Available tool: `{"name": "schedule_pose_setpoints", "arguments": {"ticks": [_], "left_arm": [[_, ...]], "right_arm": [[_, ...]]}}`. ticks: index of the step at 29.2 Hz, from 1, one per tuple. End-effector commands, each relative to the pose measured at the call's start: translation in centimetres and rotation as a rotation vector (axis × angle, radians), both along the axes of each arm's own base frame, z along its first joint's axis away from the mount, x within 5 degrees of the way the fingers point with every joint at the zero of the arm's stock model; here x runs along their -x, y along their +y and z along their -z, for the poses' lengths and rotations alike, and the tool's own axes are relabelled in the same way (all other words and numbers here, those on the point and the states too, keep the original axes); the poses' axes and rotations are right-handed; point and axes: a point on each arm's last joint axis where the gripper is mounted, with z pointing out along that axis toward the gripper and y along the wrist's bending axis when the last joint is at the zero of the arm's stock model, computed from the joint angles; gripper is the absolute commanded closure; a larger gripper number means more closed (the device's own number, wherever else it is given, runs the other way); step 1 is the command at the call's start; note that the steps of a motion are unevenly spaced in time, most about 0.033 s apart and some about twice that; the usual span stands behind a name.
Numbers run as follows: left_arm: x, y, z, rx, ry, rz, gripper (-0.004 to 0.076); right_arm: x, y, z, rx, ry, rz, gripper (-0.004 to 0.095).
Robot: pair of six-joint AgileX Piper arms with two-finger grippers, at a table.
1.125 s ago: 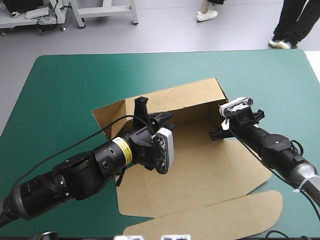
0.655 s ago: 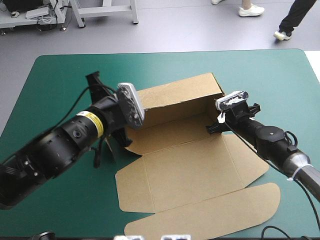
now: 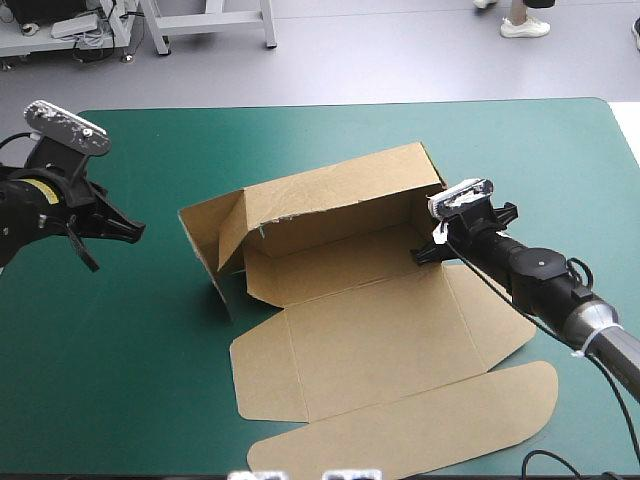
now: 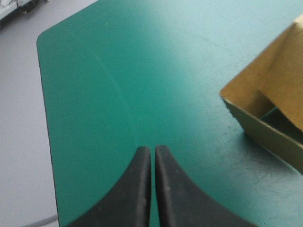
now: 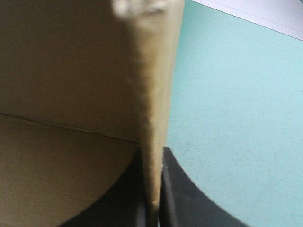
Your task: Fold the box
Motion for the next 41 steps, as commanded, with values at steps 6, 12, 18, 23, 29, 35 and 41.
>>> {"name": "schedule_pose_setpoints", "arguments": {"ticks": [6,12,18,23,29,35,41], "left_arm": [[-1.1,3.7,2.4,0.101,-0.035,-0.169,0.0713],[-1.6,3.8,4.3,0.153,0.001,-0.175,0.0713],[-1.8,3.8,4.4,0.151,-0.012,-0.174,0.0713],[-1.8,3.9,4.3,0.135,-0.021,-0.178,0.0713],[-1.9,3.9,4.2,0.136,-0.038,-0.177,0.0713],[-2.1,3.9,4.1,0.136,-0.062,-0.174,0.0713],[-2.1,3.9,4.1,0.137,-0.062,-0.176,0.0713]], "right_arm": [[0.6,1.2,-1.9,0.007,-0.045,-0.188,0.0926],[0.8,1.3,-3.5,0.002,0.069,-0.325,0.0926],[0.2,-0.7,-6.9,0.004,0.200,-0.265,0.0926],[0.2,-2.1,-8.8,-0.069,0.291,-0.202,0.0926],[0.4,-3.1,-8.7,-0.133,0.398,-0.121,0.0926],[0.4,-3.2,-6.4,-0.103,0.608,-0.110,0.0926],[-0.7,-3.3,-5.2,-0.086,0.641,-0.096,0.0924]]}}
